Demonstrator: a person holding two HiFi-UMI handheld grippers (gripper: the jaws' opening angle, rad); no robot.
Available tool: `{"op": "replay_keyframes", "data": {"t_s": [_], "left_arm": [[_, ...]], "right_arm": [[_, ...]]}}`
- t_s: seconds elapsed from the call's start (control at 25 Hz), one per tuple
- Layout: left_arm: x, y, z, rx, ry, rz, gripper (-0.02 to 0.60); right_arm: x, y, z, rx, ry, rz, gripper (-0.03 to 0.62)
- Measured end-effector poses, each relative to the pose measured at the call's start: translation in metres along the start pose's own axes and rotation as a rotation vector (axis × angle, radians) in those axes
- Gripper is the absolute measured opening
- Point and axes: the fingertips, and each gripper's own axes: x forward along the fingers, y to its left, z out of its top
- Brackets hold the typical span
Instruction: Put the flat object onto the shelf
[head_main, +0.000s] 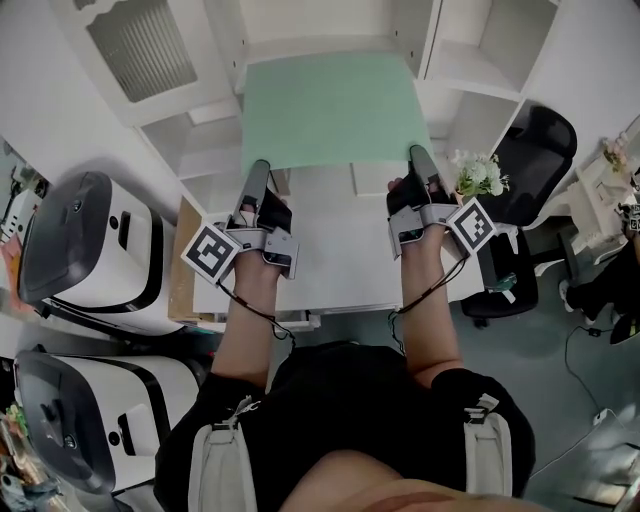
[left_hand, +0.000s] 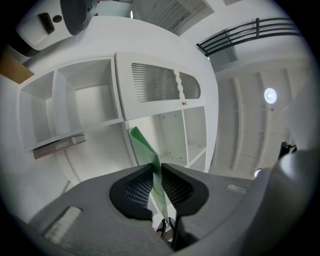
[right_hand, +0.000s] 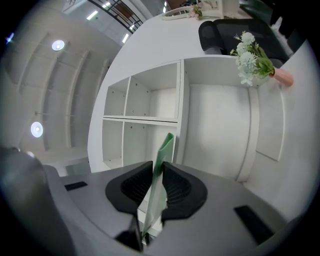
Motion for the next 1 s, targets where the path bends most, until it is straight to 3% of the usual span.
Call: {"op": "replay_keyframes", "data": {"t_s": [0.56, 1.0], "left_arm": [[0.043, 0.011, 0.015, 0.003, -0.037, 0.008, 0.054], [0.078, 0.025, 0.033, -0.007, -0.049, 0.039, 0.055]], "right_arm": [[0.052, -0.007, 0.013, 0.035, 0.042, 0.041, 0.061], [0.094, -0.011, 0.022, 0.051, 0.051, 0.021, 0.063]]}}
